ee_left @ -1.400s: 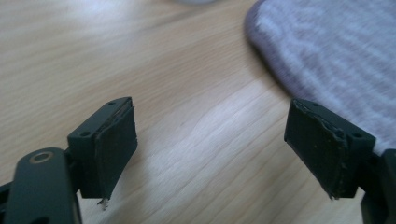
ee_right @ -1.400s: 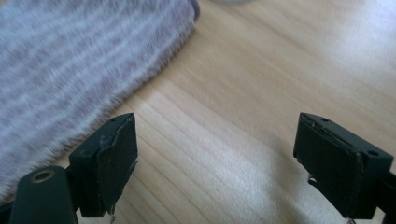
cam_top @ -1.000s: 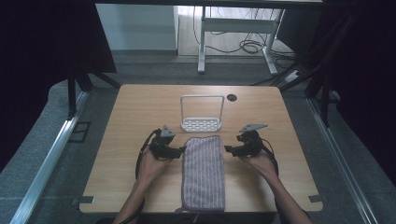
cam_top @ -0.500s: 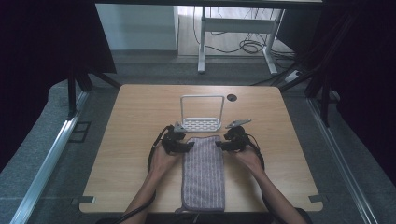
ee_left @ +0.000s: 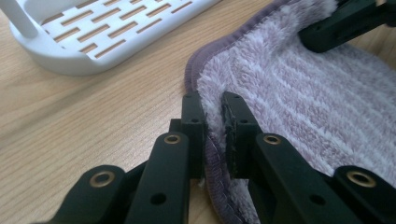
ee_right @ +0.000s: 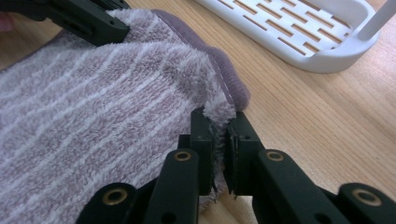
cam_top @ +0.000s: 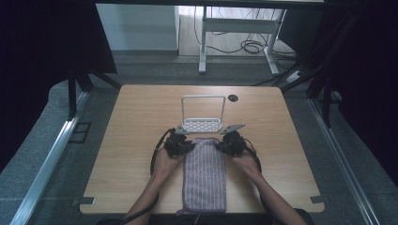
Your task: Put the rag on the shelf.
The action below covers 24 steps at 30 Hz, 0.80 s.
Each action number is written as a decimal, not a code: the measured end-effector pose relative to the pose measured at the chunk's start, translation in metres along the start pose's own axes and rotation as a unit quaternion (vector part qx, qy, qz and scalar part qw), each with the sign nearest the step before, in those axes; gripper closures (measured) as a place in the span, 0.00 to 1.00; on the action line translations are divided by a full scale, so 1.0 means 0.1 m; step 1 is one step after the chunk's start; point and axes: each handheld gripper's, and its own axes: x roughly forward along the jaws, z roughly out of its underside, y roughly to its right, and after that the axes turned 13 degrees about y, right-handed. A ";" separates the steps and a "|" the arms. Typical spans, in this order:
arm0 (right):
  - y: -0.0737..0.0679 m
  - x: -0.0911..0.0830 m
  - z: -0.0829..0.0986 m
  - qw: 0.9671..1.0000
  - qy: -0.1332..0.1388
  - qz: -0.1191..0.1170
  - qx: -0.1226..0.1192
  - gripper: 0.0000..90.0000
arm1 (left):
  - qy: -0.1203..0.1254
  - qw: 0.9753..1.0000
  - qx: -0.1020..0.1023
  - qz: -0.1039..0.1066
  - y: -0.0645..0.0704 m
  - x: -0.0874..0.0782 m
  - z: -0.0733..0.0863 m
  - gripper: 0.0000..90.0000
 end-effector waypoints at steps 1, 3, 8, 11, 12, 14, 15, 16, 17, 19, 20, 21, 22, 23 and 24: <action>0.00 -0.05 -0.02 1.000 0.008 -0.007 0.001 0.93 | 0.004 1.000 0.002 -0.003 0.01 -0.02 -0.01 0.90; 0.00 -0.07 -0.04 1.000 0.012 -0.008 0.004 0.94 | 0.014 1.000 0.001 -0.003 0.03 -0.06 -0.04 0.90; 0.00 -0.28 -0.20 0.999 0.046 -0.017 -0.002 0.93 | 0.041 0.999 0.008 0.000 0.08 -0.25 -0.22 0.90; 0.00 -0.36 -0.29 0.998 0.060 -0.023 -0.001 0.93 | 0.059 0.998 0.012 0.003 0.08 -0.36 -0.34 0.90; 0.00 -0.36 -0.29 0.998 0.060 -0.023 -0.001 0.93 | 0.062 0.998 0.015 0.002 0.09 -0.41 -0.38 0.90; 0.00 -0.44 -0.38 0.997 0.072 -0.027 0.000 0.93 | 0.073 0.997 0.018 0.003 0.10 -0.49 -0.46 0.90; 0.00 -0.50 -0.45 0.996 0.082 -0.031 -0.004 0.93 | 0.077 0.997 0.018 0.003 0.11 -0.53 -0.49 0.90; 0.00 -0.50 -0.45 0.996 0.082 -0.031 -0.004 0.93 | 0.080 0.997 0.020 0.002 0.11 -0.55 -0.52 0.90; 0.00 -0.53 -0.48 0.996 0.085 -0.031 -0.005 0.93 | 0.085 0.996 0.023 0.003 0.12 -0.59 -0.56 0.90; -0.02 -0.62 -0.60 0.994 0.100 -0.035 -0.009 0.93 | 0.092 0.995 0.025 0.004 0.12 -0.65 -0.61 0.90; -0.02 -0.65 -0.64 0.994 0.104 -0.035 -0.012 0.93 | 0.096 0.995 0.025 0.006 0.12 -0.68 -0.64 0.90; -0.03 -0.68 -0.67 0.993 0.107 -0.036 -0.014 0.93 | 0.103 0.994 0.031 0.007 0.12 -0.73 -0.71 0.90; -0.03 -0.68 -0.67 0.993 0.107 -0.036 -0.014 0.93 | 0.103 0.994 0.031 0.007 0.12 -0.73 -0.71 0.90; -0.03 -0.71 -0.71 0.993 0.112 -0.036 -0.017 0.93 | 0.105 0.994 0.035 0.008 0.12 -0.75 -0.74 0.90; -0.03 -0.74 -0.75 0.993 0.115 -0.035 -0.019 0.93 | 0.108 0.994 0.035 0.008 0.12 -0.78 -0.78 0.90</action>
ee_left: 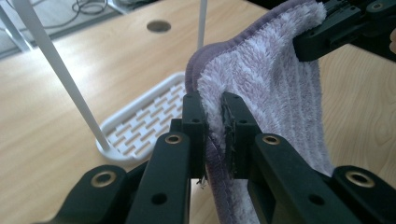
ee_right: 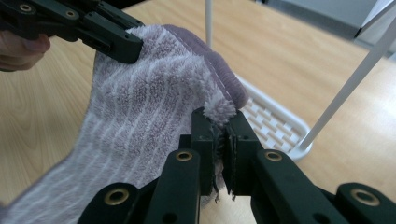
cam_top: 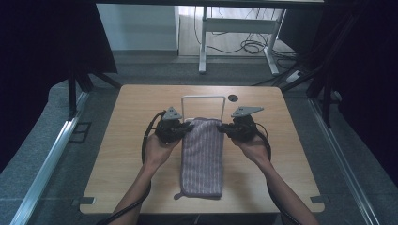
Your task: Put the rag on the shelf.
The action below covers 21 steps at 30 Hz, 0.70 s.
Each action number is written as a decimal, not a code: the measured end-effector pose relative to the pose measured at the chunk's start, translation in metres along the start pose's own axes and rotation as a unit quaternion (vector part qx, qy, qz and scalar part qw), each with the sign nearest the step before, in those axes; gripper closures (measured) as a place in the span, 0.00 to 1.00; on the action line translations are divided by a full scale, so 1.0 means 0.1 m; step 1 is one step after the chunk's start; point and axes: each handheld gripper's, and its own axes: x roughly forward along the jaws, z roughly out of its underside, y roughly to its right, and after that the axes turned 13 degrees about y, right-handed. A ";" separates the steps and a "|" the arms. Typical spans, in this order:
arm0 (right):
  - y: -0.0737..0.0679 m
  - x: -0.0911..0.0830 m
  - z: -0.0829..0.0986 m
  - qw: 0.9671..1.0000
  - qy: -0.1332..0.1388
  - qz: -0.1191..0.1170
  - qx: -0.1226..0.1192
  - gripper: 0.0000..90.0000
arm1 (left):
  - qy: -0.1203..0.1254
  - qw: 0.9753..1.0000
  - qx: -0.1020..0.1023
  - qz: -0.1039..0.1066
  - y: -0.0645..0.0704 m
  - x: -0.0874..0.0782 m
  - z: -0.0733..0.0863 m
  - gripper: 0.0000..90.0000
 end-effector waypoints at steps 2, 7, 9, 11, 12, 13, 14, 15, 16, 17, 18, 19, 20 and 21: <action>0.00 -0.03 -0.09 1.000 0.005 0.001 -0.003 0.93 | 0.005 1.000 0.005 -0.001 0.00 -0.02 -0.07 0.90; 0.04 -0.09 -0.28 1.000 0.023 0.006 -0.012 0.94 | 0.017 1.000 0.018 -0.007 0.00 -0.07 -0.30 0.90; 0.06 -0.13 -0.40 0.999 0.032 0.011 -0.015 0.94 | 0.024 0.999 0.024 -0.010 -0.01 -0.09 -0.43 0.90; 0.07 -0.15 -0.43 0.999 0.037 0.013 -0.015 0.94 | 0.027 0.999 0.027 -0.011 -0.01 -0.09 -0.47 0.90; 0.07 -0.16 -0.47 0.999 0.040 0.015 -0.016 0.94 | 0.030 0.999 0.028 -0.012 -0.02 -0.10 -0.53 0.90; 0.08 -0.18 -0.52 0.999 0.045 0.018 -0.018 0.94 | 0.031 0.999 0.030 -0.013 -0.02 -0.10 -0.56 0.90; 0.09 -0.18 -0.55 0.998 0.048 0.020 -0.019 0.94 | 0.034 0.999 0.031 -0.014 -0.03 -0.10 -0.62 0.90; 0.10 -0.20 -0.59 0.998 0.052 0.023 -0.020 0.94 | 0.036 0.999 0.031 -0.015 -0.04 -0.10 -0.65 0.90; 0.11 -0.20 -0.62 0.998 0.054 0.025 -0.022 0.94 | 0.038 0.999 0.032 -0.016 -0.04 -0.10 -0.69 0.90; 0.12 -0.21 -0.66 0.998 0.057 0.028 -0.023 0.94 | 0.039 0.998 0.036 -0.019 -0.05 -0.10 -0.74 0.90; 0.13 -0.22 -0.70 0.997 0.062 0.031 -0.024 0.94 | 0.039 0.998 0.039 -0.020 -0.06 -0.10 -0.77 0.90; 0.14 -0.23 -0.73 0.997 0.064 0.032 -0.025 0.94 | 0.041 0.998 0.040 -0.022 -0.07 -0.09 -0.81 0.90; 0.16 -0.23 -0.77 0.997 0.067 0.035 -0.027 0.94 | 0.044 0.998 0.040 -0.023 -0.08 -0.09 -0.85 0.90; 0.17 -0.24 -0.80 0.997 0.068 0.037 -0.028 0.94 | 0.046 0.998 0.041 -0.023 -0.09 -0.09 -0.89 0.90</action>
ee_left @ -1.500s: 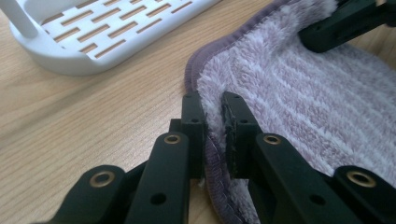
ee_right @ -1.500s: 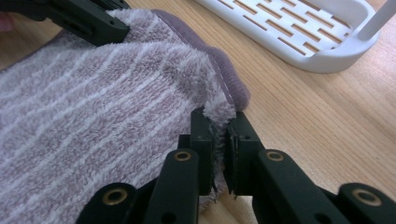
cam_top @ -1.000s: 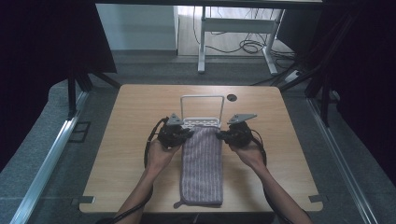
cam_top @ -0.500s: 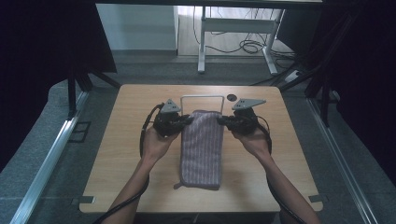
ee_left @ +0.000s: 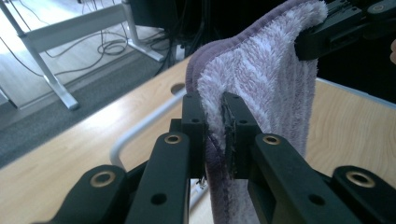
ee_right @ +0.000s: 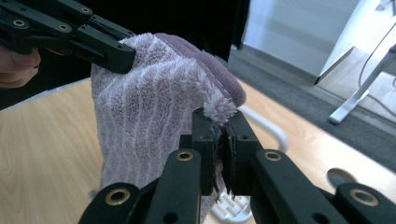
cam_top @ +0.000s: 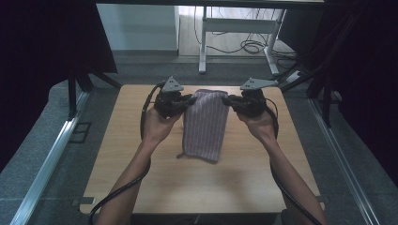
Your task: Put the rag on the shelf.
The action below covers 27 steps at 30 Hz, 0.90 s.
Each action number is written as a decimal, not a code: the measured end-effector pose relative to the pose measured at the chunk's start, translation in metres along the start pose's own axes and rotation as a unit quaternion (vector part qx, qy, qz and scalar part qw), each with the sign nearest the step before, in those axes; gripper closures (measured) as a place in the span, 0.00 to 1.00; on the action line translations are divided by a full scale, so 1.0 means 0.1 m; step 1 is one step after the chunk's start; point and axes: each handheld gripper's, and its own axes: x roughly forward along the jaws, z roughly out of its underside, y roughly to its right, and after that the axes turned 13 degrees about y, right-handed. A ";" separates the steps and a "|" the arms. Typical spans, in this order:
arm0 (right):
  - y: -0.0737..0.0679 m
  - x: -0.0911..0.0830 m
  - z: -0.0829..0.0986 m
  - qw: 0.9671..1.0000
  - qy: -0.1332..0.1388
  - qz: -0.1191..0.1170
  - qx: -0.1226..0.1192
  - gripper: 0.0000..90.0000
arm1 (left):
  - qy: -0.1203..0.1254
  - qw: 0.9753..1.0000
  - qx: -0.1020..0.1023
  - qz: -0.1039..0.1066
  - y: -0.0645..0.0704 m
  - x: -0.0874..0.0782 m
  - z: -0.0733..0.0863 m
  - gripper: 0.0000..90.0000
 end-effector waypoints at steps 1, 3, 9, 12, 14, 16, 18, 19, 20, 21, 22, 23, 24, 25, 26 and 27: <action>0.01 0.00 -0.03 1.000 0.002 0.004 -0.002 0.94 | 0.004 1.000 -0.001 -0.003 -0.02 0.01 -0.05 0.90; 0.06 0.02 -0.14 1.000 0.008 0.011 -0.006 0.94 | 0.008 1.000 0.002 -0.010 -0.07 0.03 -0.14 0.90; 0.12 0.06 -0.30 0.999 0.018 0.024 -0.015 0.94 | 0.016 1.000 0.004 -0.022 -0.16 0.06 -0.29 0.89; 0.16 0.10 -0.39 0.999 0.022 0.031 -0.021 0.94 | 0.019 0.999 0.009 -0.030 -0.21 0.08 -0.36 0.89; 0.18 0.13 -0.45 0.999 0.025 0.033 -0.023 0.94 | 0.023 0.999 0.008 -0.035 -0.24 0.09 -0.41 0.89; 0.19 0.14 -0.51 0.999 0.027 0.038 -0.025 0.94 | 0.025 0.999 0.007 -0.036 -0.27 0.10 -0.45 0.89; 0.23 0.17 -0.60 0.998 0.032 0.041 -0.025 0.94 | 0.027 0.999 0.007 -0.039 -0.29 0.11 -0.48 0.89; 0.23 0.17 -0.60 0.998 0.032 0.041 -0.025 0.94 | 0.028 0.999 0.006 -0.039 -0.30 0.11 -0.50 0.89; 0.25 0.19 -0.65 0.998 0.033 0.044 -0.028 0.94 | 0.029 0.999 0.004 -0.039 -0.32 0.11 -0.52 0.89; 0.25 0.19 -0.65 0.998 0.033 0.044 -0.028 0.94 | 0.030 0.999 0.003 -0.040 -0.33 0.11 -0.55 0.89; 0.26 0.21 -0.71 0.998 0.035 0.045 -0.029 0.94 | 0.030 0.999 0.003 -0.041 -0.35 0.11 -0.57 0.89; 0.27 0.21 -0.74 0.998 0.037 0.047 -0.031 0.94 | 0.031 0.999 0.002 -0.042 -0.36 0.11 -0.59 0.89; 0.28 0.22 -0.78 0.998 0.038 0.048 -0.033 0.94 | 0.031 0.999 0.000 -0.042 -0.38 0.10 -0.62 0.89; 0.28 0.22 -0.78 0.998 0.038 0.048 -0.033 0.94 | 0.031 0.999 0.001 -0.043 -0.40 0.10 -0.65 0.89; 0.28 0.23 -0.81 0.997 0.039 0.050 -0.033 0.94 | 0.030 0.999 0.000 -0.045 -0.42 0.10 -0.68 0.89; 0.29 0.24 -0.84 0.997 0.042 0.051 -0.035 0.94 | 0.030 0.998 -0.001 -0.046 -0.43 0.10 -0.70 0.89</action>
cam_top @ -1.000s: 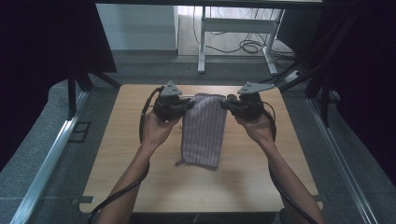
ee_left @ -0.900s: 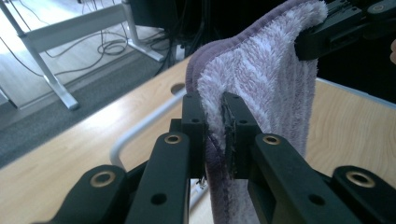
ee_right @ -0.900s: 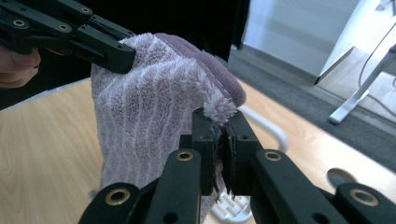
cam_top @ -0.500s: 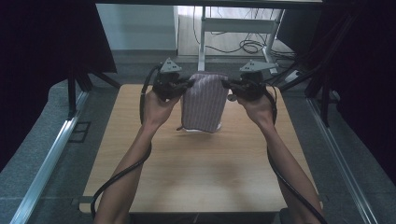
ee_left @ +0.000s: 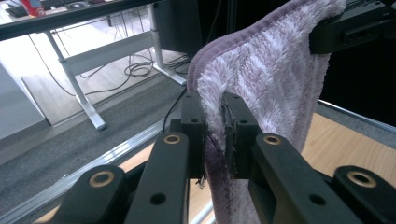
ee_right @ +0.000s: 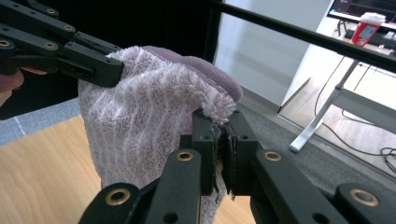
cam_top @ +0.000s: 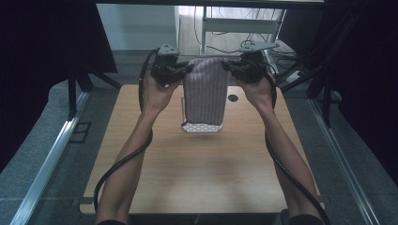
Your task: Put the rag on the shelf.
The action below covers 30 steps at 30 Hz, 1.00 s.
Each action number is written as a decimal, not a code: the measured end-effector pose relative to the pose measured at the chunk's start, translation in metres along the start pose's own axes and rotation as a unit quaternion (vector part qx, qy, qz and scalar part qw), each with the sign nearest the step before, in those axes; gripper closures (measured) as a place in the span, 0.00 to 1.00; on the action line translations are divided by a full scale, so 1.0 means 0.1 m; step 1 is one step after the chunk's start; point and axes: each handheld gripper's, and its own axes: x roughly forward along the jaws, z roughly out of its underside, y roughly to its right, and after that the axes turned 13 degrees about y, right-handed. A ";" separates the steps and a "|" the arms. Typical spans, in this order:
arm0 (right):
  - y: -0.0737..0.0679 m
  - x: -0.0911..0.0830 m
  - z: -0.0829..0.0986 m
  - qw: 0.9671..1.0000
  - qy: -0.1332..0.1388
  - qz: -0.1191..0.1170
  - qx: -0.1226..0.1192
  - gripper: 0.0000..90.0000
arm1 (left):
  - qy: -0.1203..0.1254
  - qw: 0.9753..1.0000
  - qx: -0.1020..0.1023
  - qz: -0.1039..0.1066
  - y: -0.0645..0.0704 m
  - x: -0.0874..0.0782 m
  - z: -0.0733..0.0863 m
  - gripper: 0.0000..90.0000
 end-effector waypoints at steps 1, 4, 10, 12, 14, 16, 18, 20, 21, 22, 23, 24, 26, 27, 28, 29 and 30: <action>0.01 0.03 -0.06 1.000 0.002 0.002 -0.001 0.94 | -0.001 1.000 0.001 -0.001 -0.03 0.01 -0.04 0.89; 0.03 0.08 -0.13 1.000 0.002 0.006 -0.004 0.94 | -0.004 1.000 -0.004 -0.009 -0.08 0.02 -0.12 0.89; 0.09 0.23 -0.23 1.000 0.004 0.014 -0.011 0.94 | -0.011 1.000 -0.015 -0.022 -0.24 0.12 -0.23 0.89; 0.11 0.26 -0.24 1.000 0.004 0.015 -0.009 0.94 | -0.017 0.999 -0.023 -0.028 -0.29 0.19 -0.23 0.89; 0.15 0.33 -0.23 1.000 -0.001 0.019 -0.006 0.94 | -0.022 0.999 -0.025 -0.033 -0.33 0.26 -0.21 0.89; 0.21 0.43 -0.17 1.000 -0.007 0.025 0.002 0.94 | -0.031 0.998 -0.026 -0.039 -0.38 0.35 -0.19 0.88; 0.25 0.48 -0.13 0.999 -0.013 0.031 0.007 0.94 | -0.036 0.998 -0.027 -0.044 -0.40 0.42 -0.17 0.88; 0.28 0.52 -0.09 0.999 -0.016 0.034 0.011 0.94 | -0.042 0.998 -0.025 -0.049 -0.42 0.51 -0.12 0.88; 0.31 0.55 -0.06 0.999 -0.019 0.036 0.016 0.94 | -0.047 0.997 -0.025 -0.053 -0.43 0.55 -0.09 0.88; 0.33 0.58 -0.02 0.999 -0.023 0.038 0.018 0.94 | -0.048 0.997 -0.026 -0.055 -0.44 0.59 -0.07 0.88; 0.35 0.60 0.00 0.999 -0.025 0.039 0.019 0.94 | -0.055 0.996 -0.026 -0.059 -0.45 0.63 -0.03 0.88; 0.37 0.64 0.05 0.999 -0.028 0.039 0.022 0.94 | -0.057 0.996 -0.024 -0.061 -0.46 0.67 0.00 0.88; 0.40 0.70 0.11 0.998 -0.034 0.041 0.026 0.94 | -0.064 0.995 -0.020 -0.069 -0.48 0.75 0.06 0.87; 0.41 0.73 0.15 0.998 -0.038 0.043 0.026 0.94 | -0.070 0.995 -0.015 -0.071 -0.50 0.78 0.09 0.87; 0.42 0.75 0.18 0.998 -0.042 0.043 0.028 0.94 | -0.073 0.994 -0.016 -0.074 -0.51 0.81 0.12 0.87; 0.44 0.80 0.24 0.997 -0.049 0.044 0.033 0.94 | -0.077 0.994 -0.016 -0.076 -0.52 0.84 0.15 0.87; 0.44 0.80 0.24 0.997 -0.049 0.044 0.033 0.94 | -0.083 0.993 -0.017 -0.078 -0.53 0.88 0.19 0.87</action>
